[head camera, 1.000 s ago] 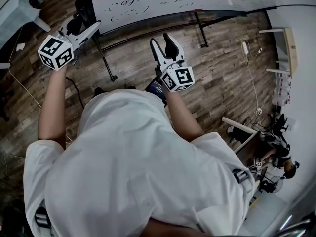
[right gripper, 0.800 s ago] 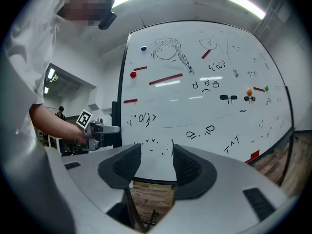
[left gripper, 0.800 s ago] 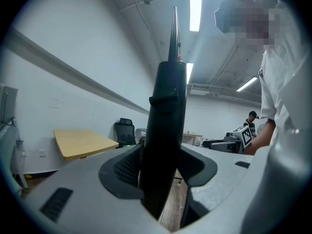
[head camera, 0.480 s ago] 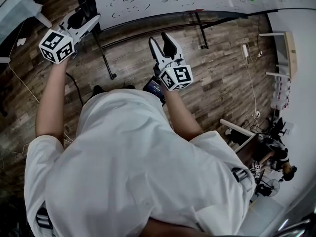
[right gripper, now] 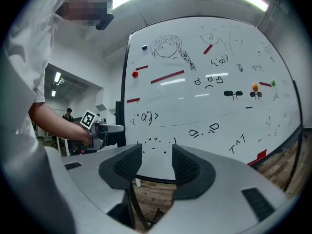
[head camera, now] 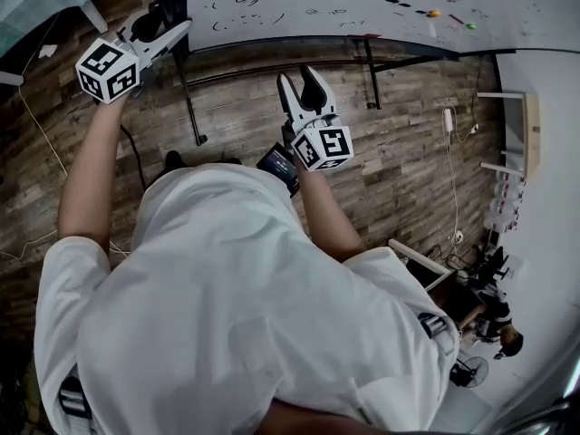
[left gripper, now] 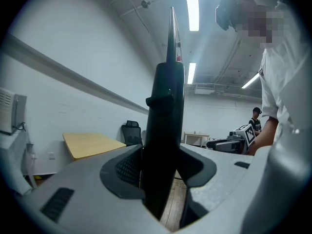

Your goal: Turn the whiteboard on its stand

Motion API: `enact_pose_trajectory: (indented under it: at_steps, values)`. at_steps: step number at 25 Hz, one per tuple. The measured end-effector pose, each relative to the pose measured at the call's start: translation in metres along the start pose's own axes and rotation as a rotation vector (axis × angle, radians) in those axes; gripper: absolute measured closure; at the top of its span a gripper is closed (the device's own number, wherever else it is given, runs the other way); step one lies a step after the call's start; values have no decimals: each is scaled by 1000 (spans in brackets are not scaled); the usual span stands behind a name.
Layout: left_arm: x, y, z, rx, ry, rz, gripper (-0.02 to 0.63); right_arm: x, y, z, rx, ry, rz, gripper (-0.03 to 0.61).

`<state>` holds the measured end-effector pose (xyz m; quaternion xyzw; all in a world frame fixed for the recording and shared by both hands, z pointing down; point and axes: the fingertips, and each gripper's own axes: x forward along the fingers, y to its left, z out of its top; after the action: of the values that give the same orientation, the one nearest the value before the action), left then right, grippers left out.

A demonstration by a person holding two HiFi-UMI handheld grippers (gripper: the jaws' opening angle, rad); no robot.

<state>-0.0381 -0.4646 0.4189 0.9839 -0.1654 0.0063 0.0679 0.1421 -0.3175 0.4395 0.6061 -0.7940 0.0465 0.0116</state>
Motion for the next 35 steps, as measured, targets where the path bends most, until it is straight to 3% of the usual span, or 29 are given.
enact_pose_trajectory:
  at_steps: [8, 16, 35]
  values:
    - [-1, -1, 3, 21, 18, 81, 421, 8, -5, 8, -3, 8, 81, 388]
    - [-1, -1, 6, 21, 16, 110, 424, 24, 2, 9, -1, 20, 166, 388]
    - [-2, 0, 7, 32, 4, 111, 425, 39, -3, 13, -30, 13, 161, 397]
